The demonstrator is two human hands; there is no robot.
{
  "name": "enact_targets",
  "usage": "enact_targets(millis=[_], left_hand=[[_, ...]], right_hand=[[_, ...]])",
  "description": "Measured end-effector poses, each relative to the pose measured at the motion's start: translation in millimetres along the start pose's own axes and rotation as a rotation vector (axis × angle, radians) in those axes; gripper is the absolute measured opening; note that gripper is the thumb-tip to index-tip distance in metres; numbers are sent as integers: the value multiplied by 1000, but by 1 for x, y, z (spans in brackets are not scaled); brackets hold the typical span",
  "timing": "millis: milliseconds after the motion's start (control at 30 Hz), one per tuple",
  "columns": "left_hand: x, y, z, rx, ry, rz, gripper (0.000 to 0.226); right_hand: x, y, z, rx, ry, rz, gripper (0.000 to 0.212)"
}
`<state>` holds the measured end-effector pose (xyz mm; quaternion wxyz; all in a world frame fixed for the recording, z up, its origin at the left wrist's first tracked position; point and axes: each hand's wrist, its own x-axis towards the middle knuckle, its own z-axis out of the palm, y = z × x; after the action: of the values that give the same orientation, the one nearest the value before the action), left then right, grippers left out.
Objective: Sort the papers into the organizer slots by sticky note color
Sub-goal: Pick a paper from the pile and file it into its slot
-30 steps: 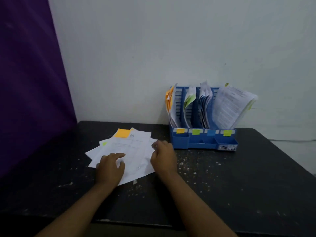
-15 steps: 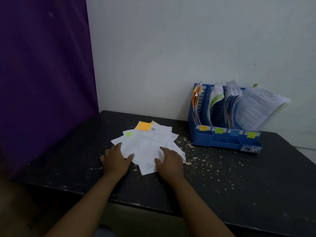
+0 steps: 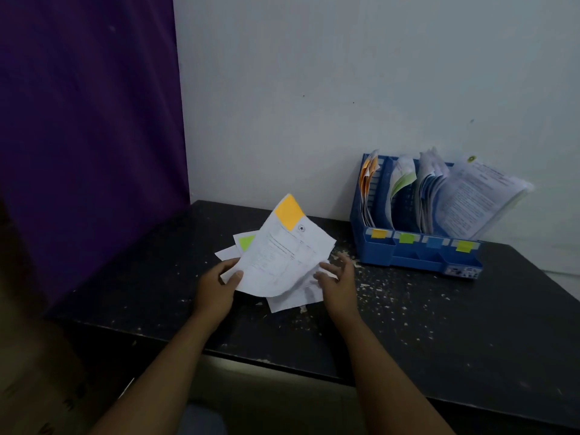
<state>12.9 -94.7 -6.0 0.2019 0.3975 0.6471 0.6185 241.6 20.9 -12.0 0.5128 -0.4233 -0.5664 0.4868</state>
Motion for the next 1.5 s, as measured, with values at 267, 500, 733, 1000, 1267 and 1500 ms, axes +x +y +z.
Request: enact_targets(millis=[267, 500, 733, 1000, 1267, 1500], left_hand=[[-24, 0, -5, -115, -133, -74, 28], [-39, 17, 12, -43, -237, -92, 26], [-36, 81, 35, -119, -127, 24, 16], [-51, 139, 46, -290, -34, 53, 12], [-61, 160, 51, -319, -29, 56, 15], [-65, 166, 48, -307, -34, 67, 12]], right_hand=[[-15, -11, -17, 363, 86, 275, 84], [-39, -53, -32, 88, 108, 5, 33], [-49, -103, -64, -38, 71, -130, 27], [-62, -141, -93, 43, 104, -159, 20], [-68, -167, -105, 92, 154, -216, 24], [-69, -170, -105, 102, 148, -213, 19]])
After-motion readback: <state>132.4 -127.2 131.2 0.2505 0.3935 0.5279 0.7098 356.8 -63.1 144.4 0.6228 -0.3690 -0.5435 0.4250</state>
